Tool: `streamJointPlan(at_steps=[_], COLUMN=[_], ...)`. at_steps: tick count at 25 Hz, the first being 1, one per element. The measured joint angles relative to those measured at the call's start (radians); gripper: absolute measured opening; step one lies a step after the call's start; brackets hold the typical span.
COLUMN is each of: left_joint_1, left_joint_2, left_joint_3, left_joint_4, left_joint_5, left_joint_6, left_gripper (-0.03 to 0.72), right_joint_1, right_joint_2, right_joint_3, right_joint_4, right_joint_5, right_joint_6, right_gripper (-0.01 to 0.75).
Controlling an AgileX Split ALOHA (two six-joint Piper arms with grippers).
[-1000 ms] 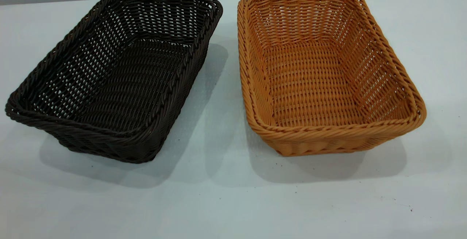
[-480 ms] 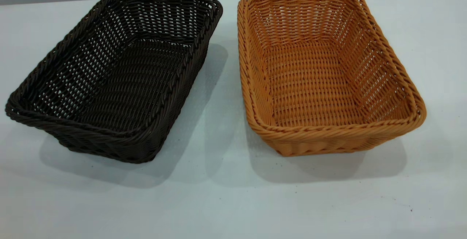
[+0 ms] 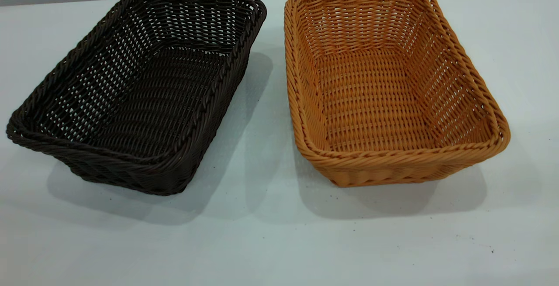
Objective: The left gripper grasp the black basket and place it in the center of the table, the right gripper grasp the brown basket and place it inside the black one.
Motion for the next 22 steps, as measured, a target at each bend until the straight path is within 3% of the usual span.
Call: streamJointPlan(at_steps=[22], left_joint_1=[0.000], left_joint_2=[0.000], left_joint_3=[0.001], left_joint_4=[0.000], left_joint_5=[0.000], left_joint_6=[0.000], left_gripper=[-0.001], right_joint_1=[0.000], right_joint_2=[0.000], right_joint_3=[0.000], right_joint_4=[0.024], right_joint_5=[0.000], right_joint_6=[0.001], right_gripper=[0.005])
